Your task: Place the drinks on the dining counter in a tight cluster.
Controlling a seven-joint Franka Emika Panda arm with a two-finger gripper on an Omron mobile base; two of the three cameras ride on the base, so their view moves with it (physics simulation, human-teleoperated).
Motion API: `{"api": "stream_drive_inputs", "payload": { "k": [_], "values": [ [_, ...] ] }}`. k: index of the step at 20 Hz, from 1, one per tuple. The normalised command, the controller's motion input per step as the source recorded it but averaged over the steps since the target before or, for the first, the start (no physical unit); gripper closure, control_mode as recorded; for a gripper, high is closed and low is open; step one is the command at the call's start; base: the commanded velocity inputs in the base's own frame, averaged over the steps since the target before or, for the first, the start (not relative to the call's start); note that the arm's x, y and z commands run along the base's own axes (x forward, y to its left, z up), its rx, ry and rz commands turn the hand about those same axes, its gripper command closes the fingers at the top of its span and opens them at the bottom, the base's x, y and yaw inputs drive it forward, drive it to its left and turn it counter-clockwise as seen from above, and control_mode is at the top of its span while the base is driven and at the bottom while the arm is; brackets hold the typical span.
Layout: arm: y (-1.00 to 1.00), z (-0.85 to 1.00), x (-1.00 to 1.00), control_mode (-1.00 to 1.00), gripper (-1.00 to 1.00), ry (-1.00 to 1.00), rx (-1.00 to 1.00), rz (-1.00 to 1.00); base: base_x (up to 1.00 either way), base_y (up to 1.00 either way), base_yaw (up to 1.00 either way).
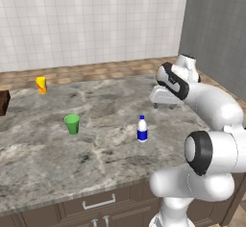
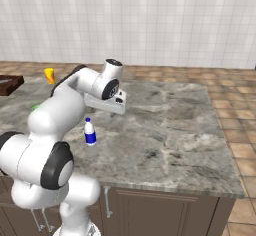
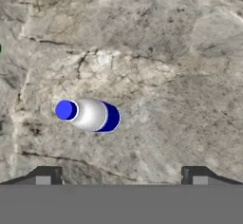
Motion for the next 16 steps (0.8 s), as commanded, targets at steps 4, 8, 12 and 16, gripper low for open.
{"api": "stream_drive_inputs", "payload": {
  "k": [4,8,12,16],
  "values": [
    [0.31,0.00,-0.26,-1.00,-1.00,-0.02,-0.24,-0.15,0.00,0.00,0.00],
    [0.38,0.15,-0.99,-1.00,-1.00,-0.39,-0.09,0.00,0.00,0.00,0.00],
    [0.28,0.26,-1.00,-1.00,-1.00,-0.47,-0.02,0.00,0.00,0.00,0.00],
    [0.13,0.48,-1.00,-1.00,-1.00,-0.33,-0.01,0.00,0.00,0.00,0.00]
  ]
}}
